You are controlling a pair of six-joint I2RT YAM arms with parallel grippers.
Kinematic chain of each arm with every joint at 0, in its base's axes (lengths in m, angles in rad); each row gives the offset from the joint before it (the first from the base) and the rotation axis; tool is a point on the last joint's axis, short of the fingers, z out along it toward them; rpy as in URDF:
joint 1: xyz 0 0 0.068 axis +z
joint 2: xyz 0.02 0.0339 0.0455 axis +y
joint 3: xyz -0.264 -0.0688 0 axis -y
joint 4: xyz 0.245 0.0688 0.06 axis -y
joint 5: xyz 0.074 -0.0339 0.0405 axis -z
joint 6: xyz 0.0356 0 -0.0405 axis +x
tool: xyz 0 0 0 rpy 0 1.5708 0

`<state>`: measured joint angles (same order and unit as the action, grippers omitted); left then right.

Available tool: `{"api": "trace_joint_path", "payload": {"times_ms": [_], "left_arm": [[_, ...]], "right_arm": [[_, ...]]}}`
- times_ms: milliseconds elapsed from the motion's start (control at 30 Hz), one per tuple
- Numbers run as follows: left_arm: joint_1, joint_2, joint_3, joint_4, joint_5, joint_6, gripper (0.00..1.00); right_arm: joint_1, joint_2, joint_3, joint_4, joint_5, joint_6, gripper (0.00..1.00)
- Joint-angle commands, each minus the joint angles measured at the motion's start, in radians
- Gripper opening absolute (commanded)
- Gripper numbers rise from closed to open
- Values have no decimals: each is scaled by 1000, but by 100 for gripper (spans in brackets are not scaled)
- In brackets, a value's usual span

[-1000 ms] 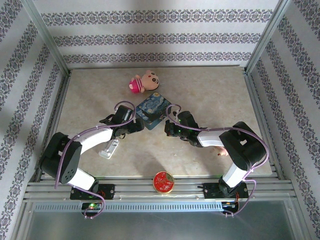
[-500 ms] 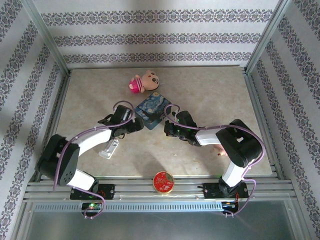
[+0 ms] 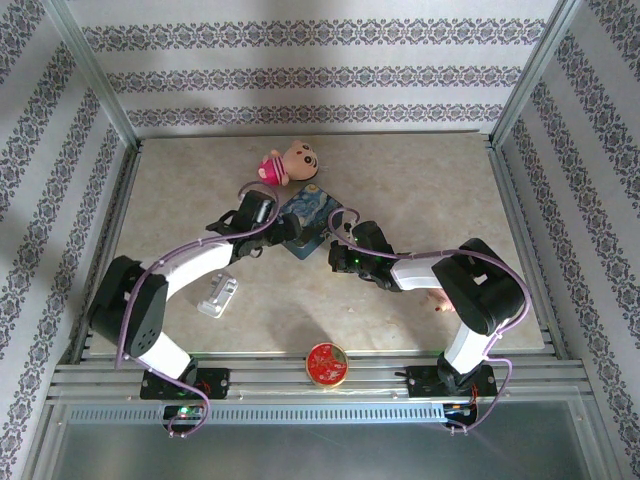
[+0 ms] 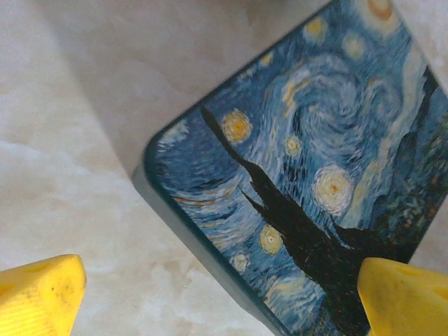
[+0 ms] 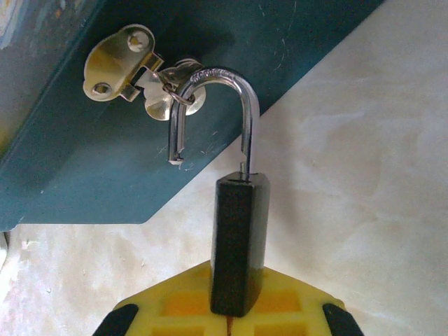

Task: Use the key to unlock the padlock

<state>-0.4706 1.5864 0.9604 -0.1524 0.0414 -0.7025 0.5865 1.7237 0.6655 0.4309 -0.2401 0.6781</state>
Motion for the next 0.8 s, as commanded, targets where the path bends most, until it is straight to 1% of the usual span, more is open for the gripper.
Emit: {"api": "trace_joint_path", "payload": {"times_ms": [0, 300, 633, 767], "left_arm": [[-10, 34, 24, -66, -27, 28, 99], [-8, 75, -3, -87, -76, 11, 99], [0, 69, -47, -82, -82, -5, 99], [0, 75, -52, -79, -70, -5, 99]], "right_arm": [[-5, -16, 26, -3, 41, -9, 2], [-7, 7, 43, 8, 45, 6, 2], [-8, 16, 40, 26, 59, 38, 4], [-8, 16, 39, 36, 55, 56, 7]]}}
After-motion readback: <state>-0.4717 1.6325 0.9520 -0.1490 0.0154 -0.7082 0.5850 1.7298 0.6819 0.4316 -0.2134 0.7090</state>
